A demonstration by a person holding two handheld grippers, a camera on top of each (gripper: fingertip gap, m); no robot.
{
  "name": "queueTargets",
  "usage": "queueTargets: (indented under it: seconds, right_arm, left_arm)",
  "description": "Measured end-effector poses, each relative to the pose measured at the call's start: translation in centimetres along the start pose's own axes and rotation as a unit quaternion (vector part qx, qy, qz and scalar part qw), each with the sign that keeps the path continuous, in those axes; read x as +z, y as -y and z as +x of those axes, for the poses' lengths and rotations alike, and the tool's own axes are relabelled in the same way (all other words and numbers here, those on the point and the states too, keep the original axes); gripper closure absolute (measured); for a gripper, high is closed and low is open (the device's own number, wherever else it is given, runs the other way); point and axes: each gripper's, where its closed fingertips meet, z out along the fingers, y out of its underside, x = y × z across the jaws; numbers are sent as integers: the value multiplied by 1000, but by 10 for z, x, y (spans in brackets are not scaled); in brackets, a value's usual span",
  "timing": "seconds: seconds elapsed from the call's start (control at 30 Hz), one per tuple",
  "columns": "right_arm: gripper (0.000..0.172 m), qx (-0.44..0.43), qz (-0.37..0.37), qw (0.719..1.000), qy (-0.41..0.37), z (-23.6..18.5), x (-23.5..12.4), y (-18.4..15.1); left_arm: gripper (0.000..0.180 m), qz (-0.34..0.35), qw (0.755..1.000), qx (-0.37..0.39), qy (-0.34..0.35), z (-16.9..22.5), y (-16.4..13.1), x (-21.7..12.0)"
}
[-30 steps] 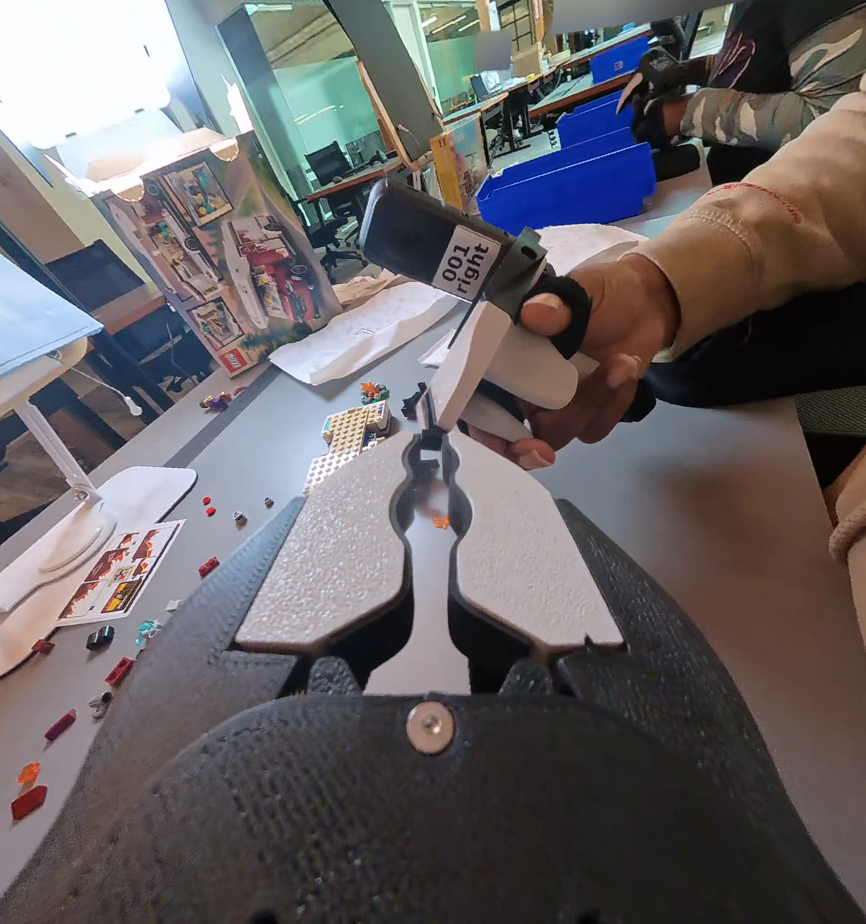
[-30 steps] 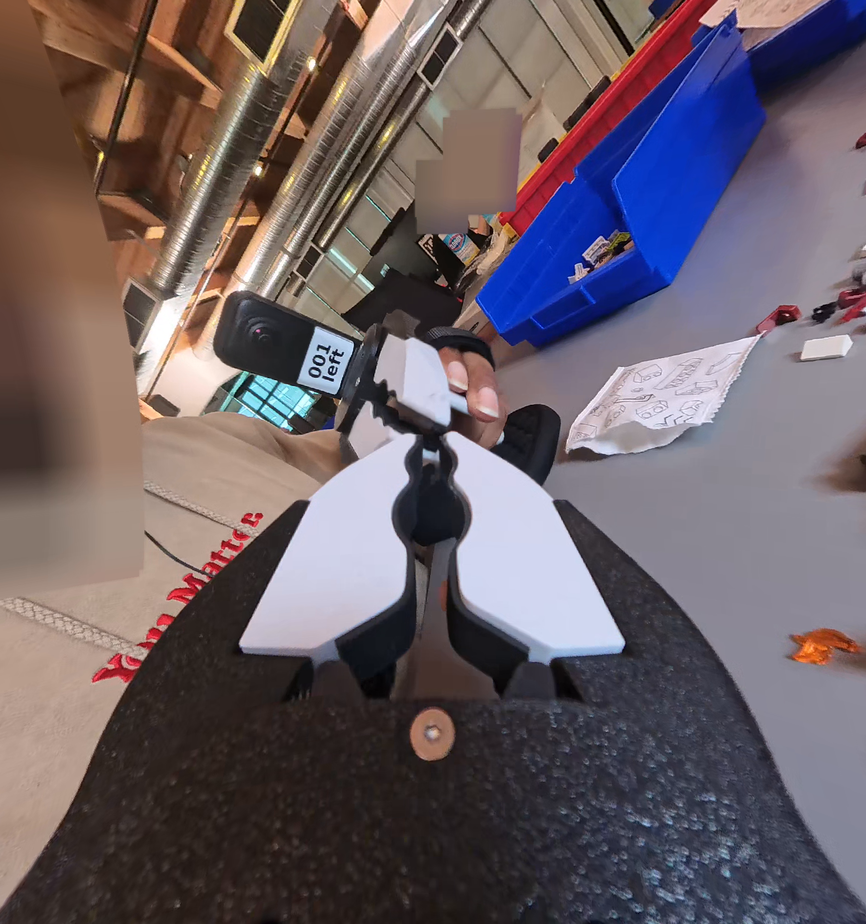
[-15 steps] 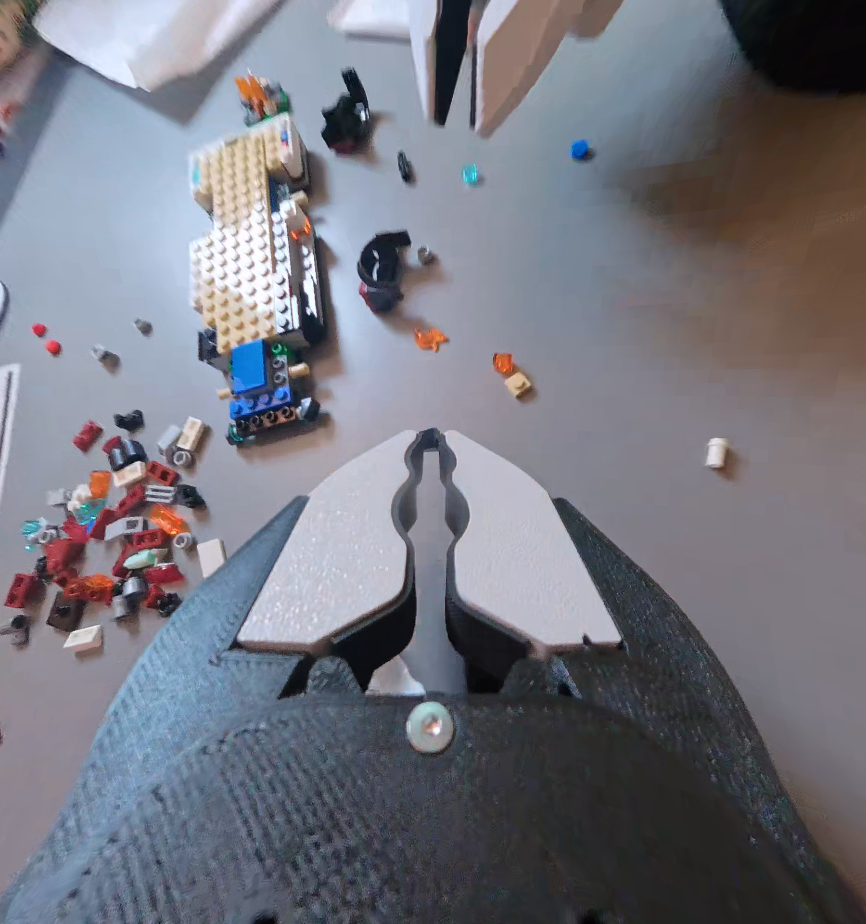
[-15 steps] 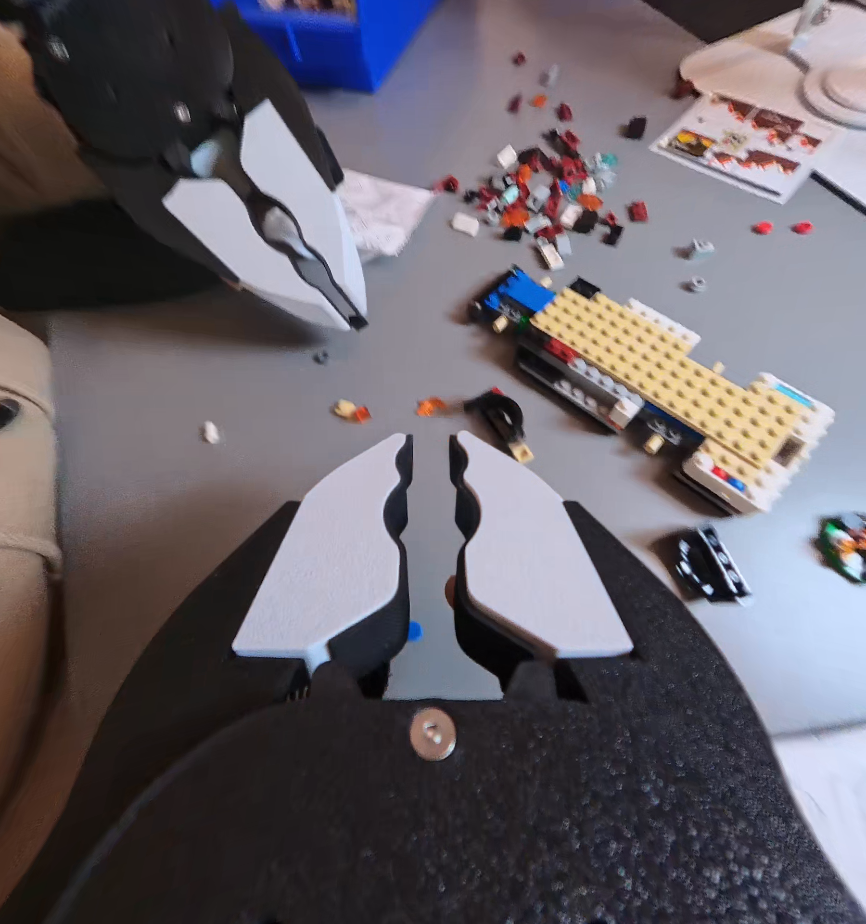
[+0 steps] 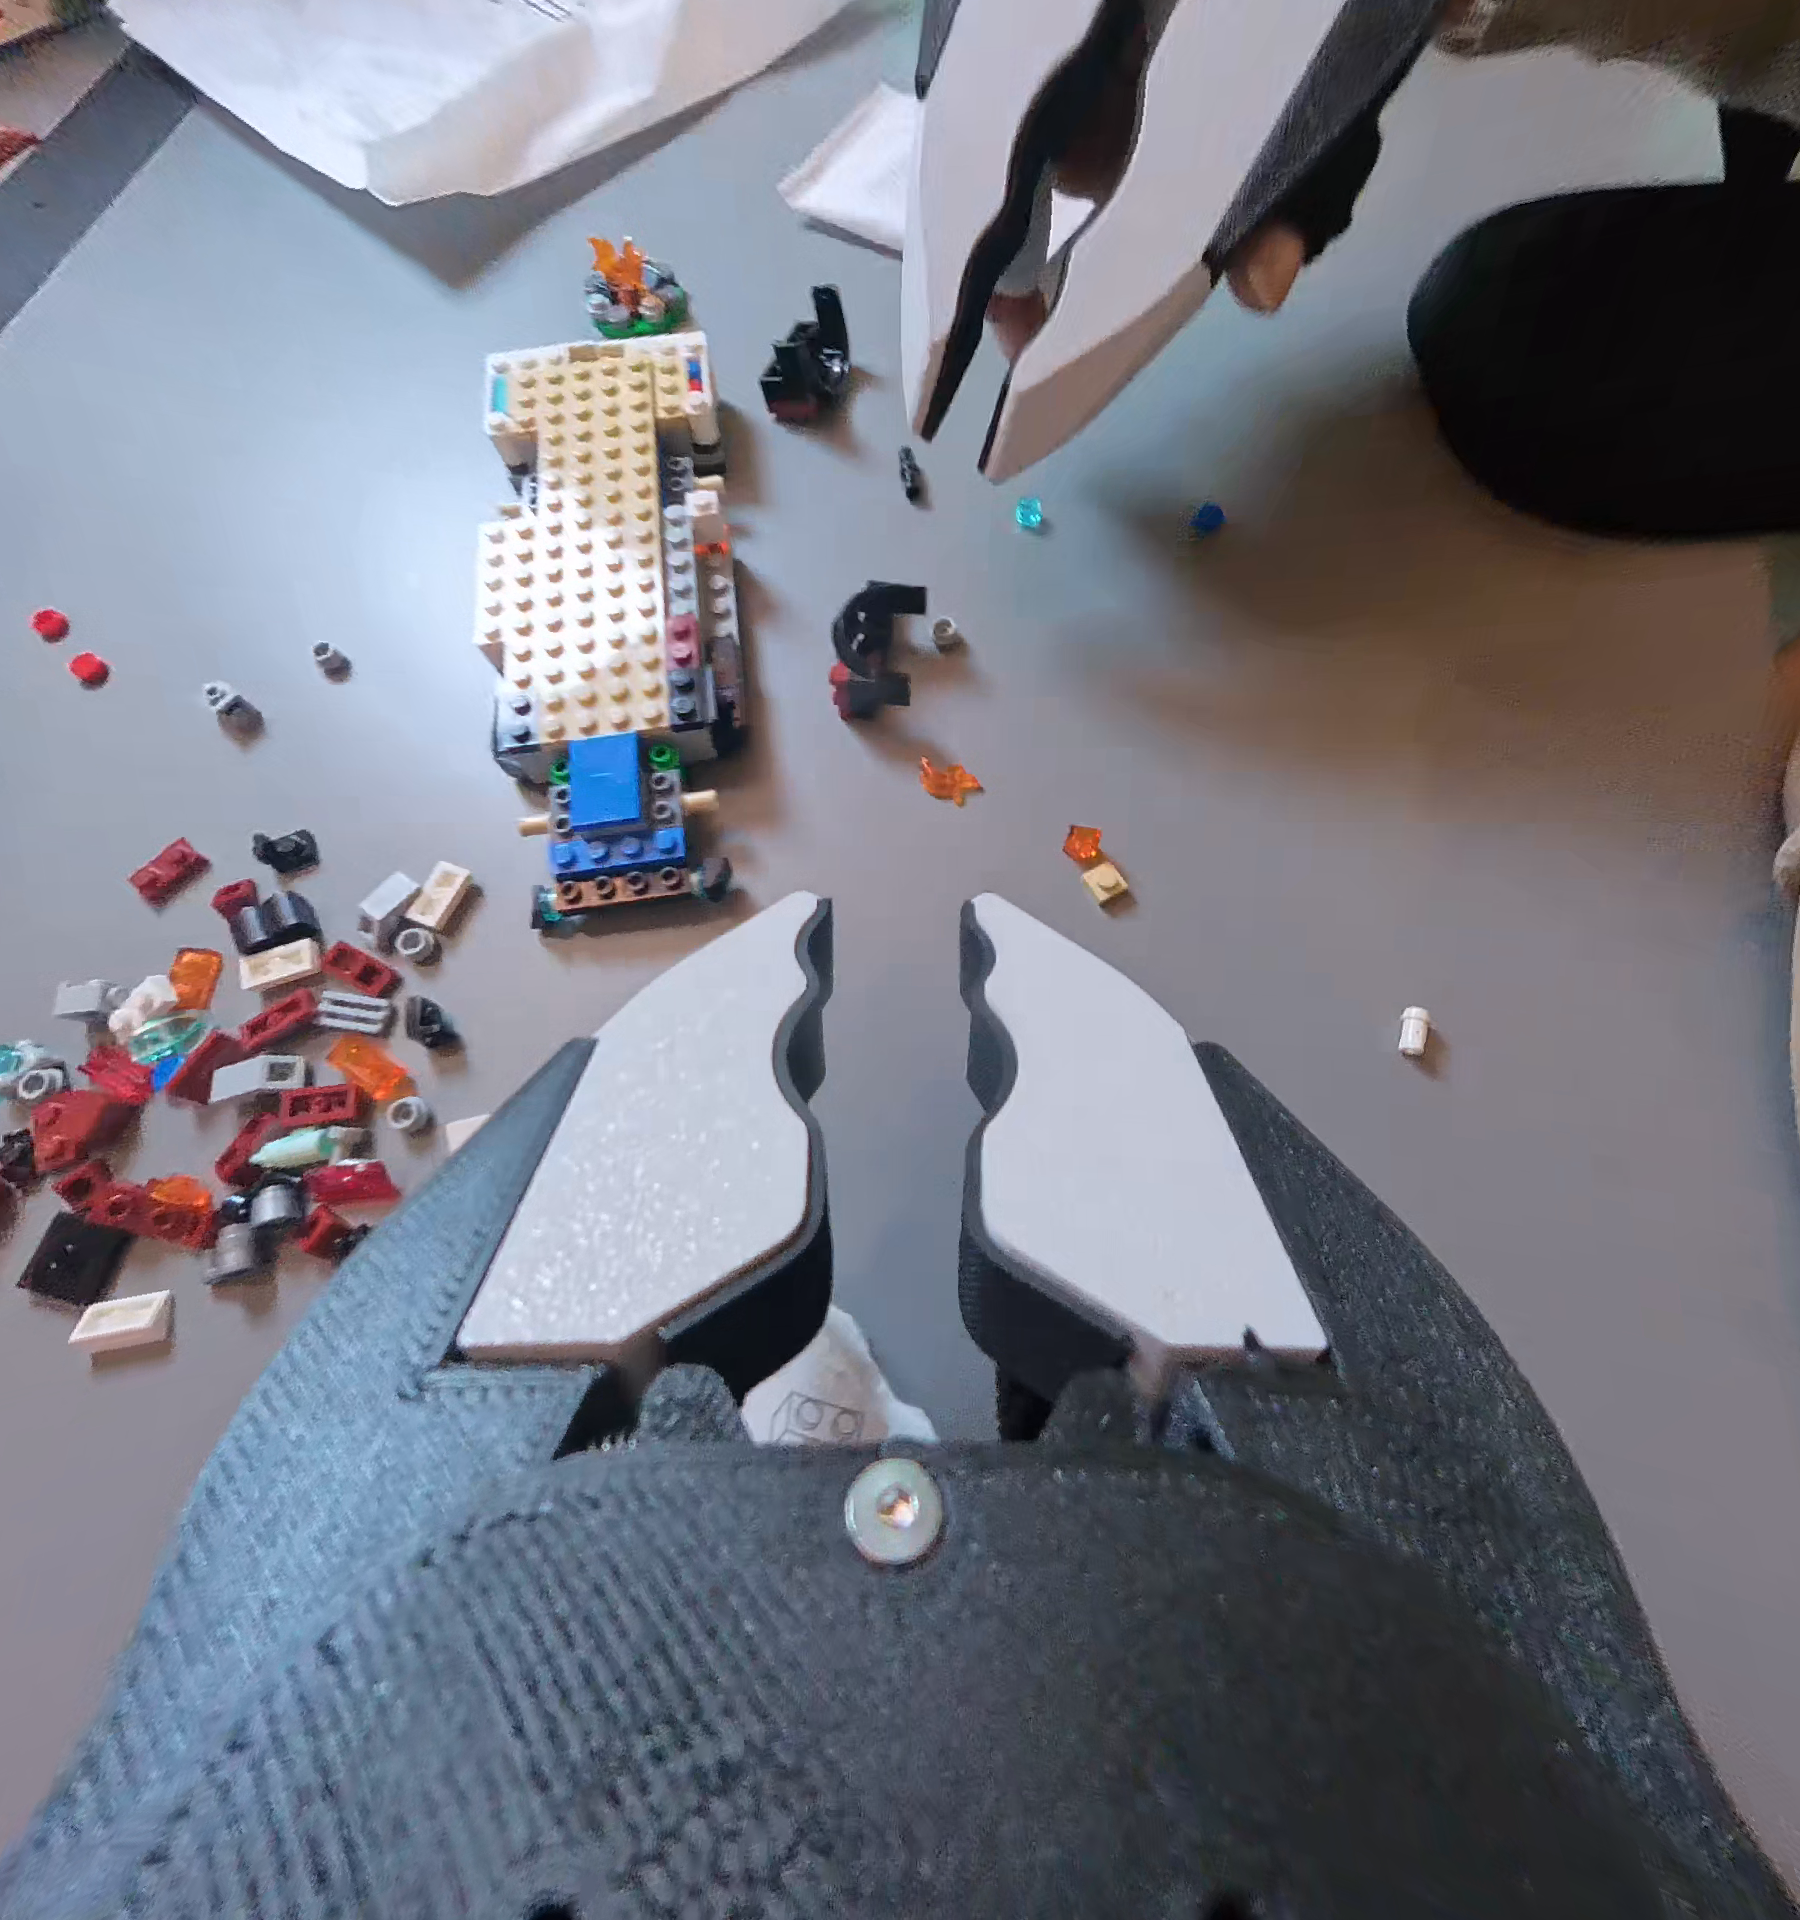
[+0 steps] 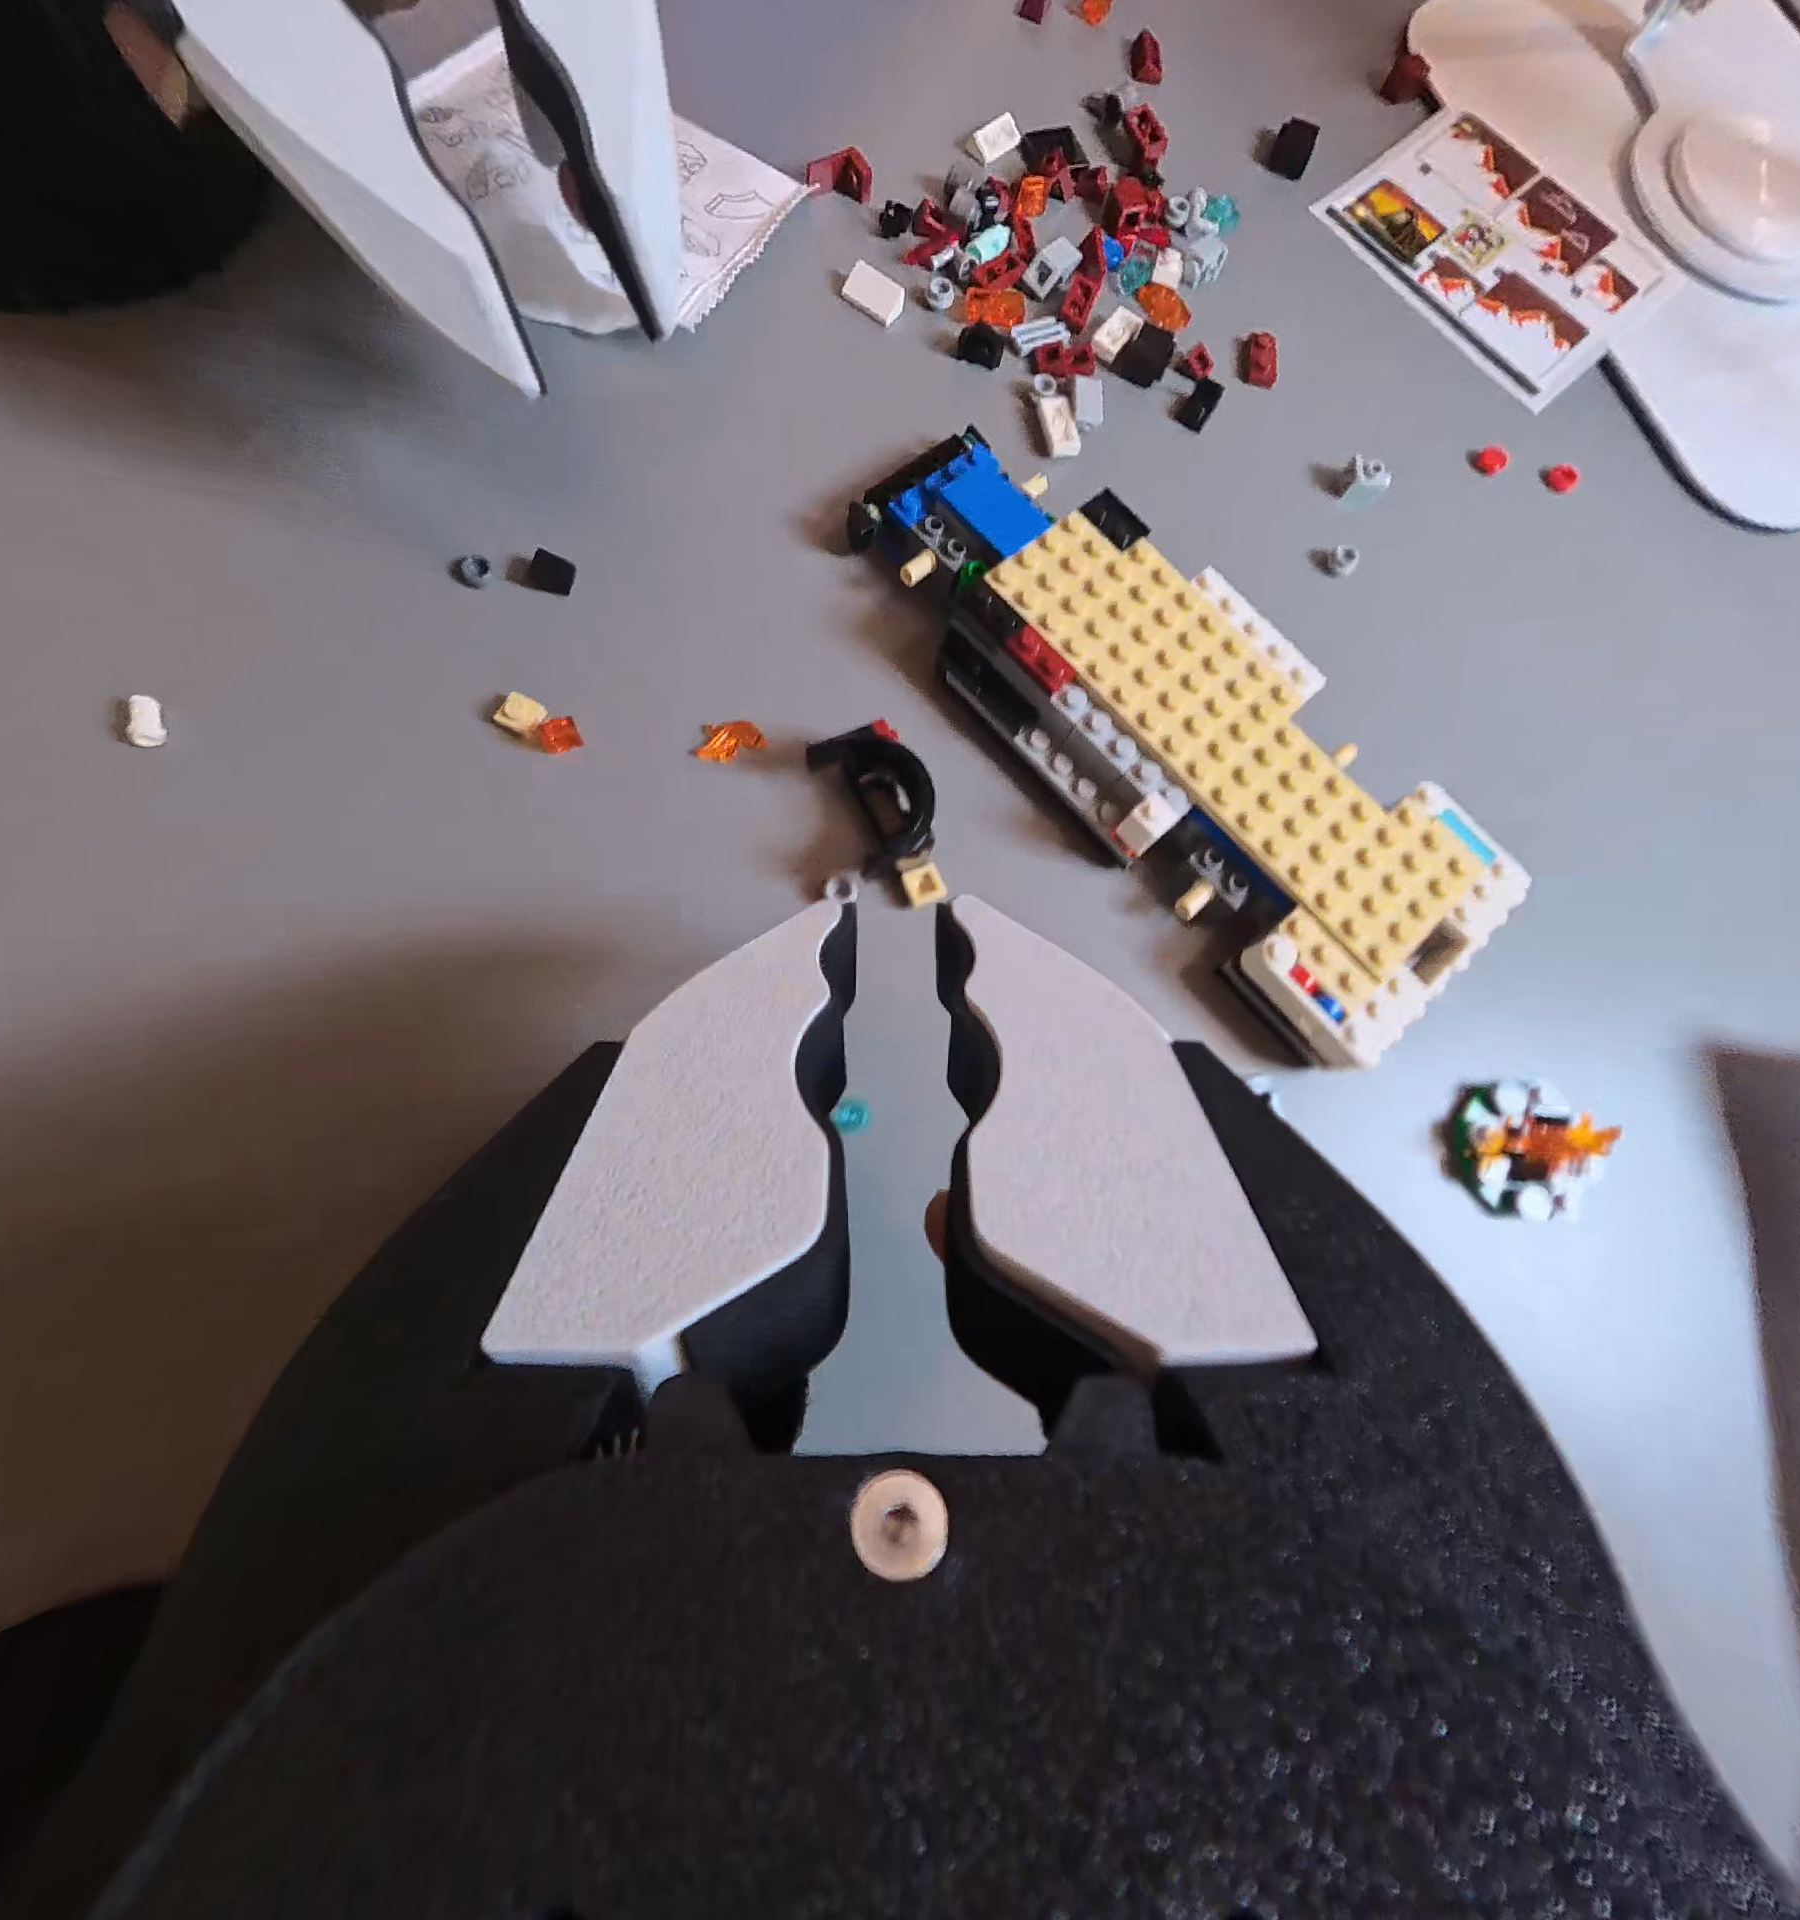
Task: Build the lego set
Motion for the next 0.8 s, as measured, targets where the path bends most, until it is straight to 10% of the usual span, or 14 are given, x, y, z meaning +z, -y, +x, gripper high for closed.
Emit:
queueTargets:
  seconds: [0.33, 0.8]
  right_arm:
    - [167, -81, -84, 993, 21, 3, 44, 1]
    - [167, -257, 248, 917, -180, -21, -27, 98]
  left_arm:
    - [143, -38, 999, -33, 5, -39, 2, 15]
    - [144, 183, 934, -215, -217, 20, 78, 3]
